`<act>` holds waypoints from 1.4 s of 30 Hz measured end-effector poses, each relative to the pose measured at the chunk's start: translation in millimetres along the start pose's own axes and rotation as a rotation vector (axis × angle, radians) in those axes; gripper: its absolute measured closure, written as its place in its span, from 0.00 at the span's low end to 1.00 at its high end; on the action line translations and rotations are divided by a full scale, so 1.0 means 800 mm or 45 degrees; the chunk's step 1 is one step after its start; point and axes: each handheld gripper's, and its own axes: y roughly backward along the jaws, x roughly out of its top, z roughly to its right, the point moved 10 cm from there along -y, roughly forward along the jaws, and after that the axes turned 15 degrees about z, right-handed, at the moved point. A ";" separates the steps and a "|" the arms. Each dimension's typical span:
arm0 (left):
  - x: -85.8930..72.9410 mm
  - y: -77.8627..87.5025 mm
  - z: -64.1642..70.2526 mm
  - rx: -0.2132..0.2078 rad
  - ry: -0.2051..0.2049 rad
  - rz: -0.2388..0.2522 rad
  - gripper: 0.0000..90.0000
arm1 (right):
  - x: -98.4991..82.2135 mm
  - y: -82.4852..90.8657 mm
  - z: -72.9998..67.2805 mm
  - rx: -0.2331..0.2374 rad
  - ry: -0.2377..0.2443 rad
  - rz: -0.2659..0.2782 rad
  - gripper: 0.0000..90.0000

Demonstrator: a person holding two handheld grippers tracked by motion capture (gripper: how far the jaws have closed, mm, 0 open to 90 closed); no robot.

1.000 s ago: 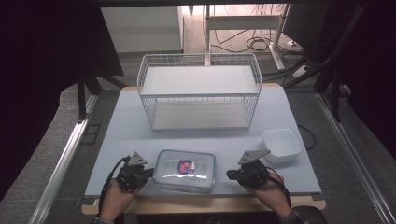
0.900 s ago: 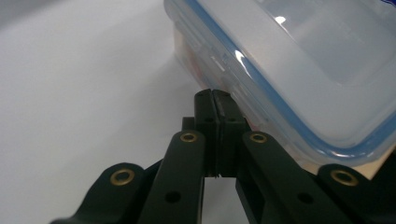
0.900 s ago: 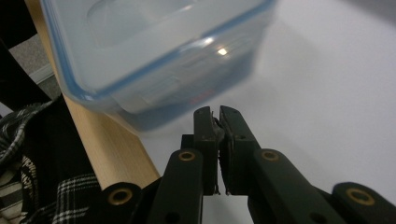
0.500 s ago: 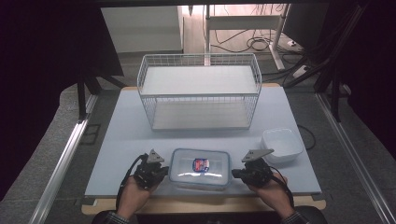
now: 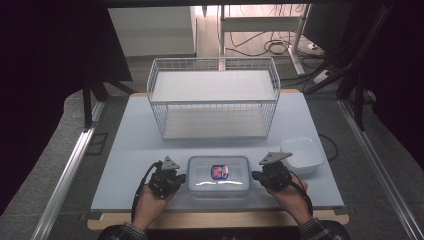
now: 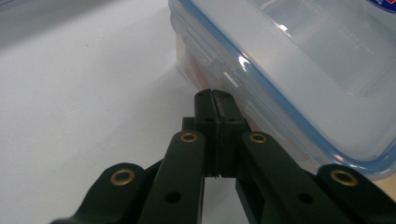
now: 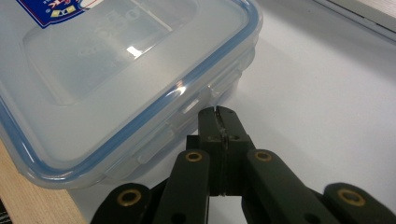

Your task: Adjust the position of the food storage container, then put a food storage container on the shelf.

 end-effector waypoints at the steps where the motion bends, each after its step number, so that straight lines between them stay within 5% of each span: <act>1: 0.000 0.001 -0.003 0.010 -0.034 0.001 0.94 | 0.000 0.001 0.000 0.007 0.009 0.000 0.99; 4: 0.000 0.011 -0.018 0.090 -0.145 0.019 0.87 | 0.003 0.009 0.001 -0.002 0.033 0.022 0.93; 9: 0.004 0.031 -0.026 0.065 -0.157 0.110 0.58 | 0.010 0.025 0.005 -0.001 0.028 0.101 0.77; 13: -0.005 0.036 -0.022 0.022 -0.153 0.104 0.33 | 0.016 0.033 0.009 -0.017 -0.019 0.171 0.58; 18: -0.008 0.036 -0.015 -0.038 -0.126 0.101 0.18 | 0.022 0.037 0.010 -0.010 -0.058 0.228 0.36; 25: -0.010 0.042 -0.021 -0.039 -0.100 0.109 0.11 | 0.024 0.038 0.010 0.030 -0.093 0.274 0.23; 31: -0.006 0.042 -0.020 -0.013 -0.218 0.141 0.08 | 0.027 0.034 0.004 0.040 -0.117 0.261 0.23; 42: 0.021 0.048 -0.008 -0.059 -0.128 0.182 0.07 | 0.031 0.034 -0.007 0.071 -0.098 0.174 0.25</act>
